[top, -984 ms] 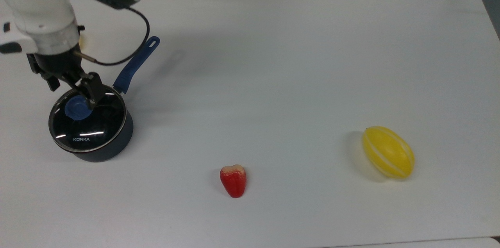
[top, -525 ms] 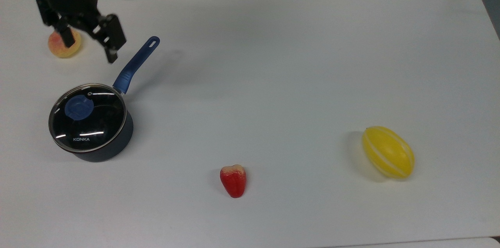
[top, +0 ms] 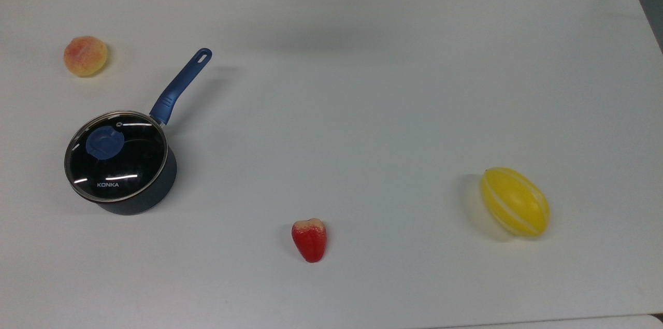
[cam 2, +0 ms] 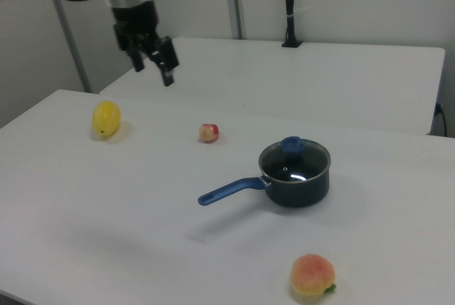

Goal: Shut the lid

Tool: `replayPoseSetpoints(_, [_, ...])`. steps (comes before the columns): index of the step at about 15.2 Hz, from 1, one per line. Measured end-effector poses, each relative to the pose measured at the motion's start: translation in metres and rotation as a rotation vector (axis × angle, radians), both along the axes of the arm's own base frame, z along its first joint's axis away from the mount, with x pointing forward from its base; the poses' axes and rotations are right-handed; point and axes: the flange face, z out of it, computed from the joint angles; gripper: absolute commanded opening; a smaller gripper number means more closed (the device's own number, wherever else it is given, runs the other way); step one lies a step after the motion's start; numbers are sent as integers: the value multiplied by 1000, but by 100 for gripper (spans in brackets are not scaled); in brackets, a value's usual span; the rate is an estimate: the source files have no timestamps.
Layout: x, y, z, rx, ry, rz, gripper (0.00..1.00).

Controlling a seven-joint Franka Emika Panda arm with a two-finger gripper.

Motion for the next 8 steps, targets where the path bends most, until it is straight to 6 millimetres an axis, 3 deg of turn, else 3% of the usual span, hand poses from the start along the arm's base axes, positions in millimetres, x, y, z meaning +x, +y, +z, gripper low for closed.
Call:
replayPoseSetpoints(4, [-35,41,2,5,77,71,100])
replayPoseSetpoints(8, [-43,72,-6,3,106,130,100])
